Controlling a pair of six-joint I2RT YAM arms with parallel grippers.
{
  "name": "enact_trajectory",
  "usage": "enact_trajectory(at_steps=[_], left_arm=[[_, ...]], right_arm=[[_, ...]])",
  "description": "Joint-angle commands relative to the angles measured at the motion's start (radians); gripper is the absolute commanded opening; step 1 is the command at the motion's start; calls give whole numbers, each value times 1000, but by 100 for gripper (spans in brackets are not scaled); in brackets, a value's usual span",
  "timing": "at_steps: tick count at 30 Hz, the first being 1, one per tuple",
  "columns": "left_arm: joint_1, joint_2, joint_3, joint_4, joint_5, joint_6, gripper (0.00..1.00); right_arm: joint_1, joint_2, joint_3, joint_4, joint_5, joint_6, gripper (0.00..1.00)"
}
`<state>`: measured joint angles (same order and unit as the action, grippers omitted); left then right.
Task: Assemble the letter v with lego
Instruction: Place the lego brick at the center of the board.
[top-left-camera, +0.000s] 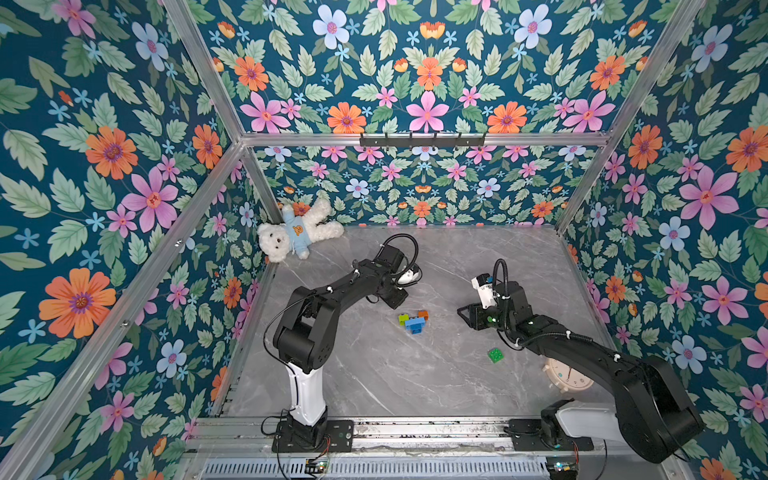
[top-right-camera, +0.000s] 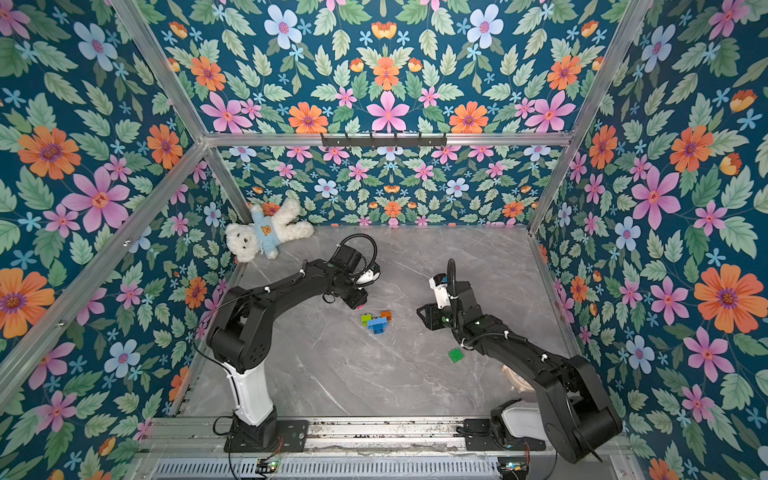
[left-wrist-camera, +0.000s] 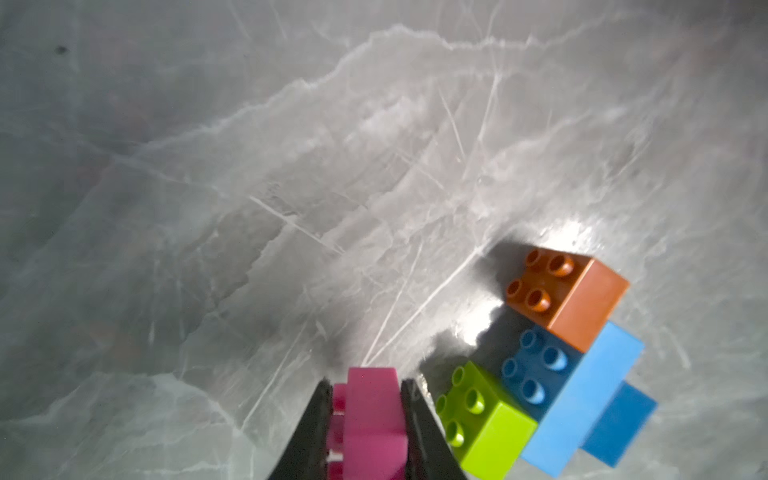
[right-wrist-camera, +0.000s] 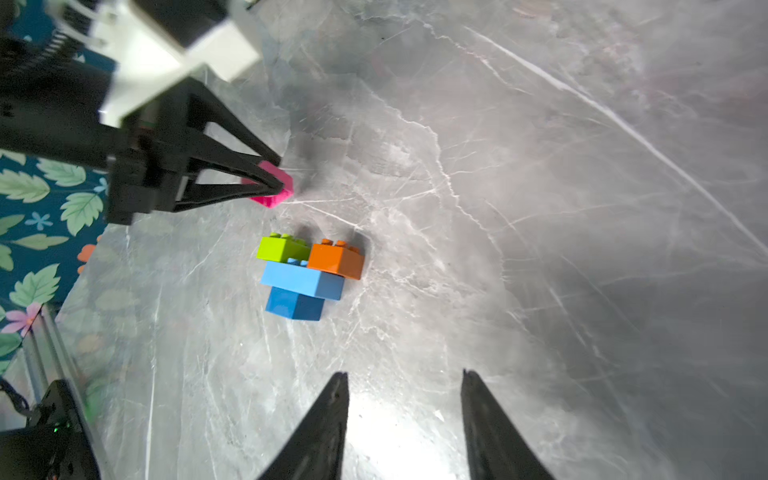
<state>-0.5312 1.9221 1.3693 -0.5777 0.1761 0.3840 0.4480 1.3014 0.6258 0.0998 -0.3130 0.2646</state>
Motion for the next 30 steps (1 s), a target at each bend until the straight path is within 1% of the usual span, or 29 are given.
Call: enact_trajectory(at_steps=[1, 4, 8, 13, 16, 17, 19, 21, 23, 24, 26, 28, 30], left_arm=[[-3, 29, 9, -73, -57, 188, 12], [-5, 49, 19, -77, -72, 236, 12], [-20, 45, -3, -49, -21, 301, 12], [-28, 43, -12, -19, 37, 313, 12], [-28, 36, -22, 0, 43, 316, 14], [-29, 34, -22, 1, 48, 318, 16], [-28, 31, -22, 3, 46, 318, 30], [-28, 25, -19, -8, 54, 321, 38], [-28, 12, -18, -1, 48, 317, 53], [-29, 6, -18, 4, 39, 310, 57], [-28, 3, -6, 0, 31, 296, 64], [-28, -1, 1, 1, 21, 287, 70], [-27, -10, -6, 20, -5, 275, 72]], right_arm=[[35, -5, 7, 28, 7, -55, 48], [37, -14, -9, 47, 5, -42, 48], [36, -13, -23, 70, 0, -30, 48], [37, 11, -14, 71, -9, -22, 48], [39, 19, -11, 69, -13, -22, 48], [40, 22, -10, 70, -14, -22, 48], [43, 27, -6, 67, -15, -24, 48], [52, 33, 1, 57, -12, -36, 48], [65, 39, 6, 48, -4, -50, 48], [72, 42, 9, 45, 0, -54, 49], [84, 47, 11, 42, 10, -56, 49], [96, 55, 9, 46, 18, -50, 49], [109, 63, 5, 54, 28, -39, 49]])
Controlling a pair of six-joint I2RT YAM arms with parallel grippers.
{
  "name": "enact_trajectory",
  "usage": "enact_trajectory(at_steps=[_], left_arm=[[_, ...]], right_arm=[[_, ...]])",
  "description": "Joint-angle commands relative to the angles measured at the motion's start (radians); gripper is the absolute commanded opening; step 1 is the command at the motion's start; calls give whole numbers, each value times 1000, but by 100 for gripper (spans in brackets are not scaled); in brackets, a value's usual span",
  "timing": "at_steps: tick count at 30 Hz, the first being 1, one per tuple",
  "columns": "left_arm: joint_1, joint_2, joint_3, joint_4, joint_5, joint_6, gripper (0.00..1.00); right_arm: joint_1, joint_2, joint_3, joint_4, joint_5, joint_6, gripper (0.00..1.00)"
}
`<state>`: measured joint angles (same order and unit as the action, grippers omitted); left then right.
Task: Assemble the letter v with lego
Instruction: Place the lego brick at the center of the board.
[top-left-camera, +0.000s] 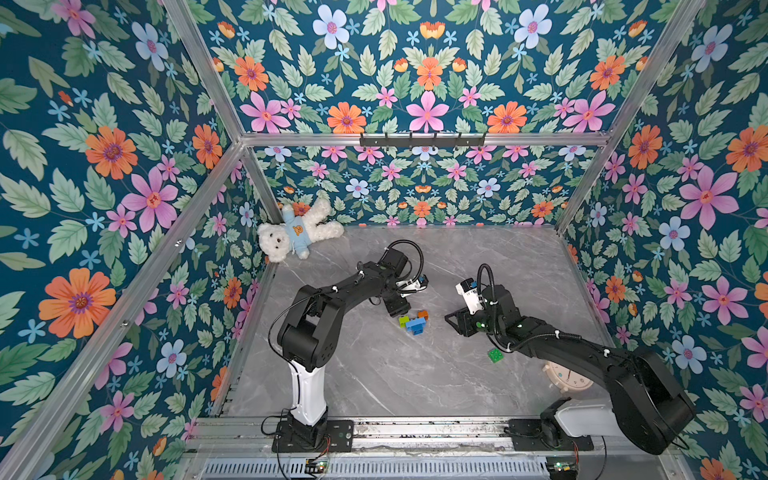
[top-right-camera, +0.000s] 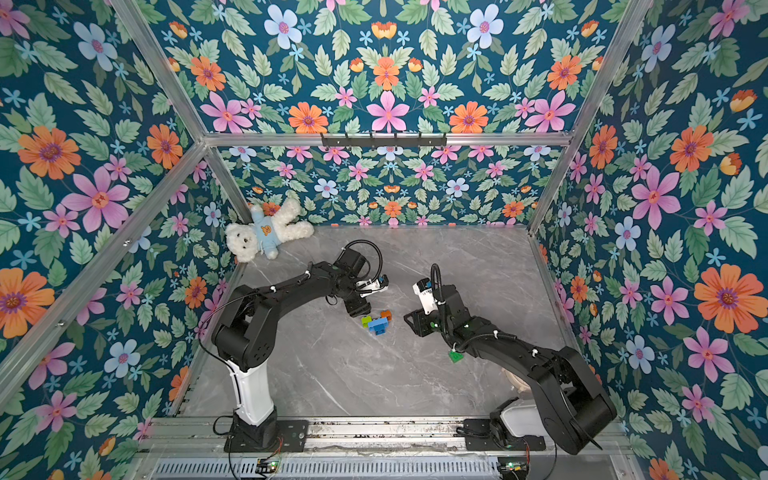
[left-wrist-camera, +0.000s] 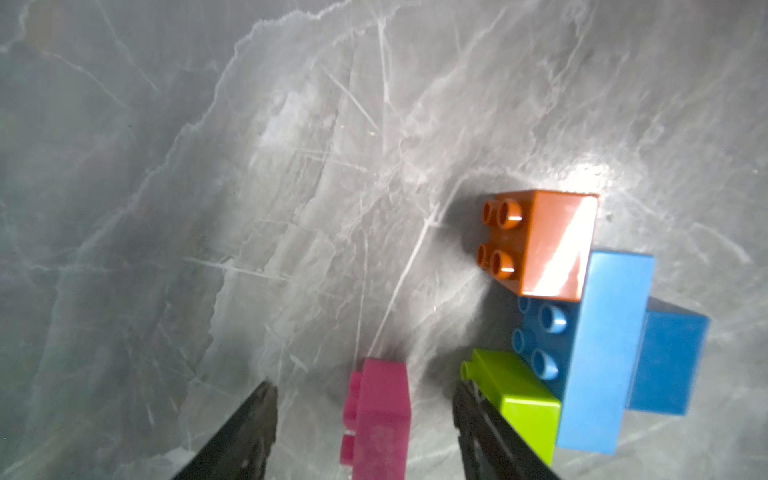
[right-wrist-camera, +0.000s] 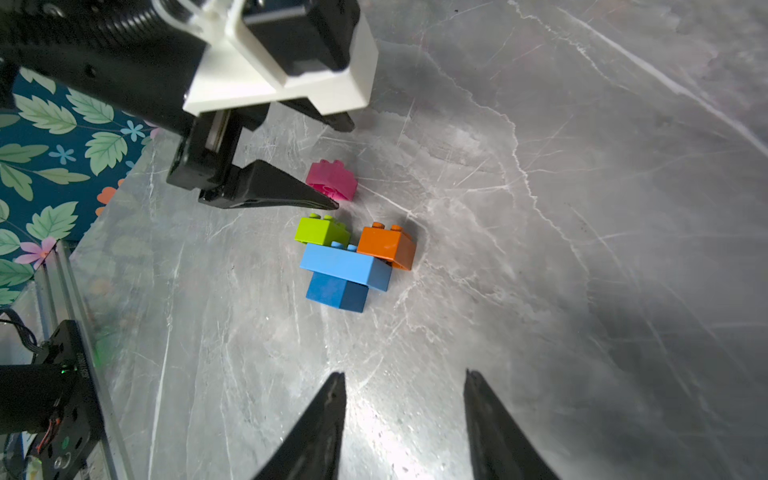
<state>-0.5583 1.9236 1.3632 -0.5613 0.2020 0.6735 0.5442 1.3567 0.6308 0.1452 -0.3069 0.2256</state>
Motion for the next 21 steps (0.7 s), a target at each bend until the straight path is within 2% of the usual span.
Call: enact_trajectory(at_steps=[1, 4, 8, 10, 11, 13, 17, 21], left_arm=[[1, -15, -1, 7, -43, -22, 72], [6, -43, -4, 21, -84, -59, 73], [20, -152, -72, 95, -123, -107, 74], [20, -226, -150, 157, -146, -83, 74], [20, -264, -202, 190, -153, -51, 74], [20, -312, -297, 256, -167, 22, 76], [20, -341, -398, 306, -126, 126, 80], [24, -376, -484, 412, -50, 170, 82]], right_arm=[[23, 9, -4, 15, 30, 4, 49], [81, 11, -23, 34, 68, 19, 49], [169, 62, -36, 75, 118, 88, 49], [212, 103, -34, 100, 138, 125, 52], [231, 124, -32, 113, 158, 138, 55], [241, 164, -18, 123, 180, 163, 56], [254, 237, 29, 125, 199, 186, 56], [273, 272, 70, 103, 253, 198, 56]])
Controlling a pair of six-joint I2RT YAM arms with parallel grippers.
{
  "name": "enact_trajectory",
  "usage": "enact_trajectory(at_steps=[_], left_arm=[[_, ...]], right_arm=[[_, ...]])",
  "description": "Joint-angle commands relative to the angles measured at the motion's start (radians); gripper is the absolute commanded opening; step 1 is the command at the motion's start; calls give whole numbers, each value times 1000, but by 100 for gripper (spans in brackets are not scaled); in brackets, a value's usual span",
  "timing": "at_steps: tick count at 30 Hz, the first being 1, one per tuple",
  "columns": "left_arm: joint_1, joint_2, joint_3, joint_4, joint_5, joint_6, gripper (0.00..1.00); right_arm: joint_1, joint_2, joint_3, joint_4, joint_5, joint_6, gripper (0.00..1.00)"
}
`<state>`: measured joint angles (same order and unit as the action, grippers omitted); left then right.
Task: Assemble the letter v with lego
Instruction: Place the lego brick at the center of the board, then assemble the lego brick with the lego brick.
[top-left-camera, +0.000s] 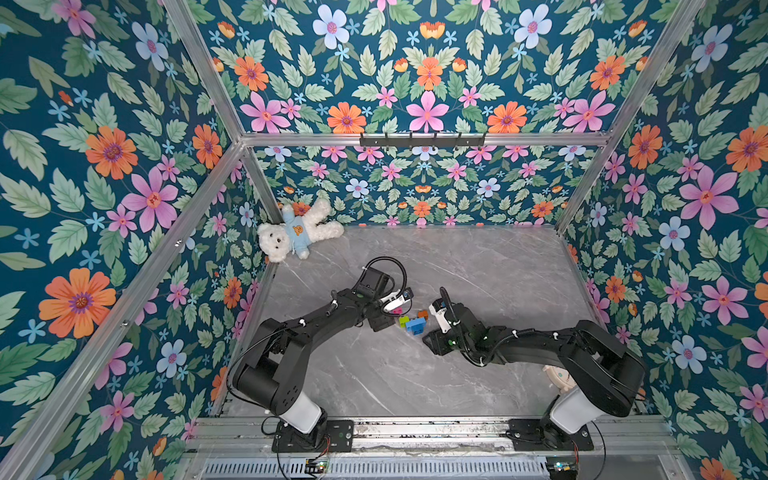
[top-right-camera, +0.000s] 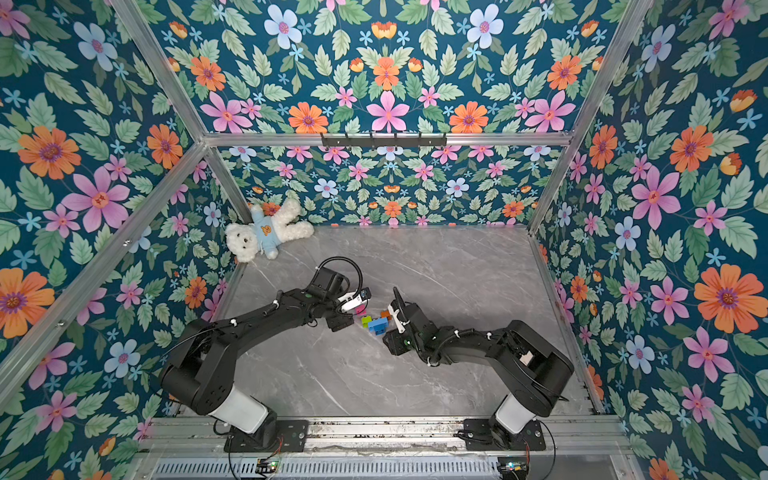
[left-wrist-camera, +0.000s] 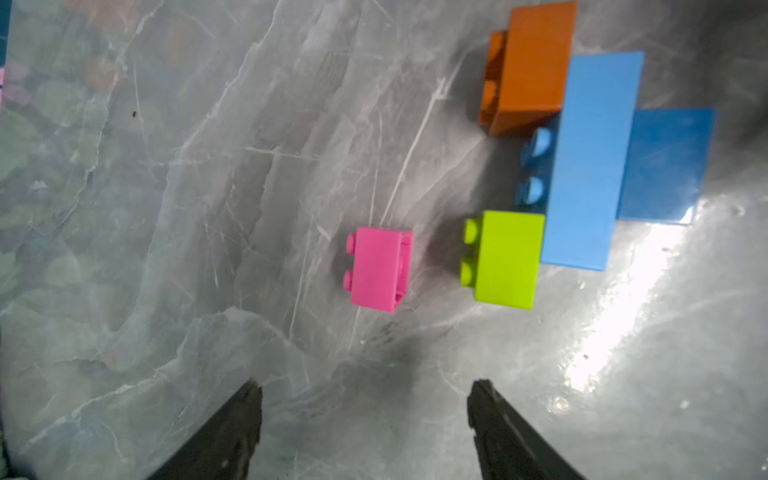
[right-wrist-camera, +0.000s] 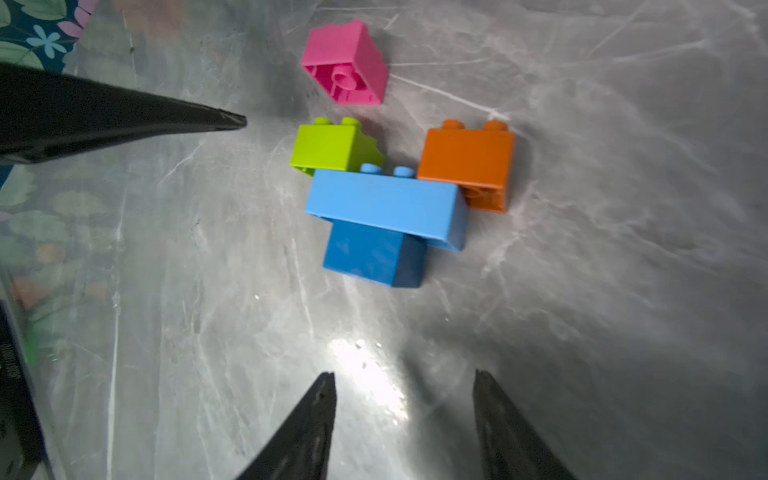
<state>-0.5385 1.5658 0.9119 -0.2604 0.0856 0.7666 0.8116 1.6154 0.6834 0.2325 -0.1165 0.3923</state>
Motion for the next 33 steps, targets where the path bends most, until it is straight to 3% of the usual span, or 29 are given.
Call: enact_trajectory(at_steps=[1, 9, 21, 33], left_arm=[[5, -19, -44, 132, 77, 79, 82], [8, 45, -27, 111, 161, 99, 80], [11, 78, -13, 101, 166, 103, 78], [25, 71, -18, 112, 177, 111, 77]], right_arm=[[8, 21, 20, 23, 66, 36, 56], [21, 108, 74, -8, 111, 88, 58], [28, 165, 122, -41, 143, 147, 60], [27, 171, 129, -12, 100, 71, 60]])
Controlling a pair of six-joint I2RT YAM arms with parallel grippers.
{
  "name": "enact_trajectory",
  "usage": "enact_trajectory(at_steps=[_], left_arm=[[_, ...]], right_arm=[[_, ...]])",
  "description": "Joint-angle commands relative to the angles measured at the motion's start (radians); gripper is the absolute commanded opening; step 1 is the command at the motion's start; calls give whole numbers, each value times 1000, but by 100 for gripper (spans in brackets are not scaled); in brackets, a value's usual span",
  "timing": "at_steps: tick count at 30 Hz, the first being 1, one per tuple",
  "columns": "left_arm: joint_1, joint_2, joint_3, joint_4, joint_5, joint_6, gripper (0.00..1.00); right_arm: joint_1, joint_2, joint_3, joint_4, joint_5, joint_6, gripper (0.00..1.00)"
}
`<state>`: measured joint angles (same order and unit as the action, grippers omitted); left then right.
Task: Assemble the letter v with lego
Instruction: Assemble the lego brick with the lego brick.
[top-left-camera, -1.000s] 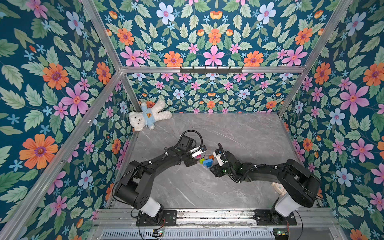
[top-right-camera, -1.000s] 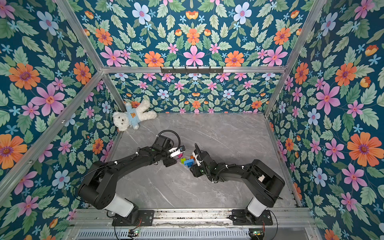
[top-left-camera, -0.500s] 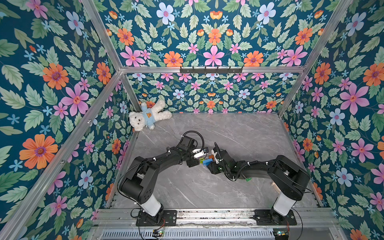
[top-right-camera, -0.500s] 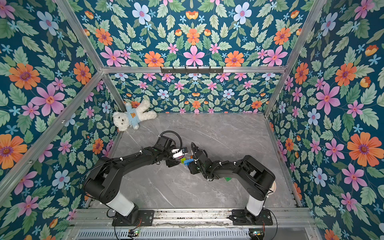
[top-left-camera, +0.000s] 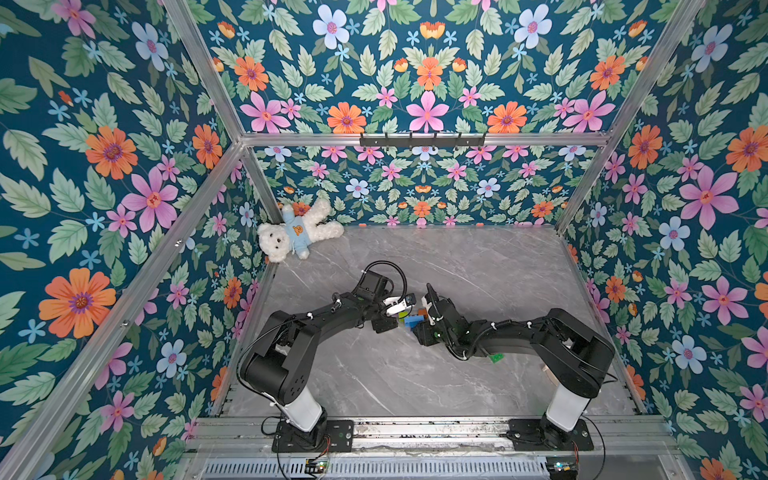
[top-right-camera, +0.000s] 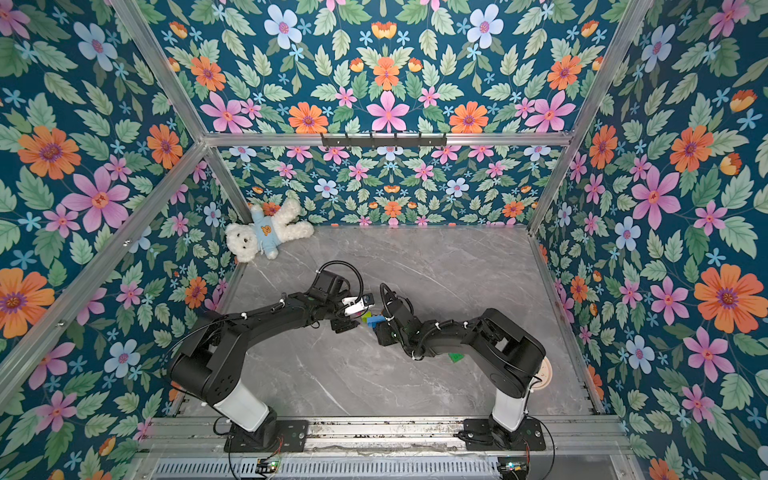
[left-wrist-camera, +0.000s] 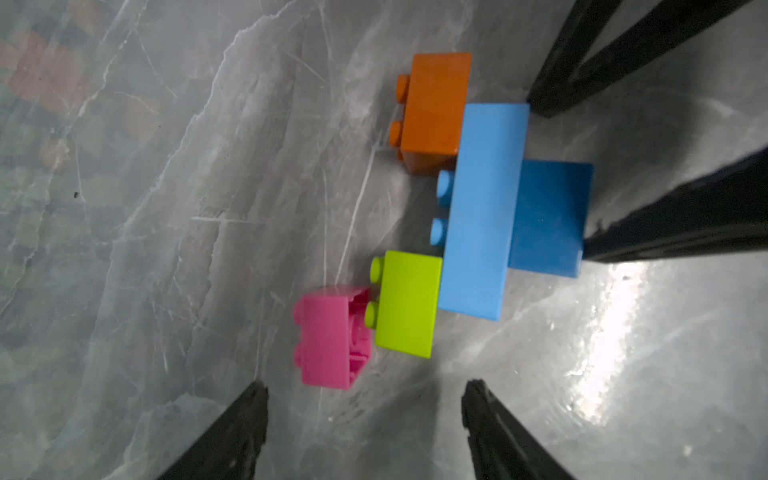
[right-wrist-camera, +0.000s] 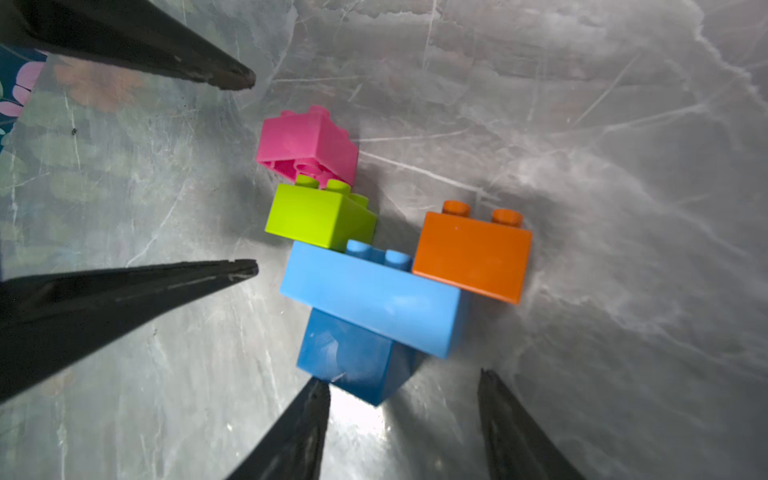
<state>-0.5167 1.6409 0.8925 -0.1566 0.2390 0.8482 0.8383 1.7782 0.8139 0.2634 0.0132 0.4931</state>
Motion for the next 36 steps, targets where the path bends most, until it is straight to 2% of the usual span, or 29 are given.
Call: enact_trajectory(at_steps=[1, 6, 11, 16, 24, 36], left_arm=[[4, -3, 5, 8, 23, 28, 77], [4, 15, 41, -38, 50, 36, 77], [3, 26, 31, -21, 77, 96, 76], [6, 28, 10, 33, 103, 89, 76], [9, 58, -1, 98, 125, 78, 72], [11, 95, 19, 84, 119, 85, 64]], right_arm=[[-1, 7, 2, -47, -32, -37, 59], [-1, -5, 24, -86, -5, -58, 58], [-3, 1, 34, -97, 12, -48, 57], [-7, 7, 30, -86, 13, -32, 57], [-15, 9, 16, -52, -11, -25, 57], [-17, 6, 16, -50, -13, -30, 57]])
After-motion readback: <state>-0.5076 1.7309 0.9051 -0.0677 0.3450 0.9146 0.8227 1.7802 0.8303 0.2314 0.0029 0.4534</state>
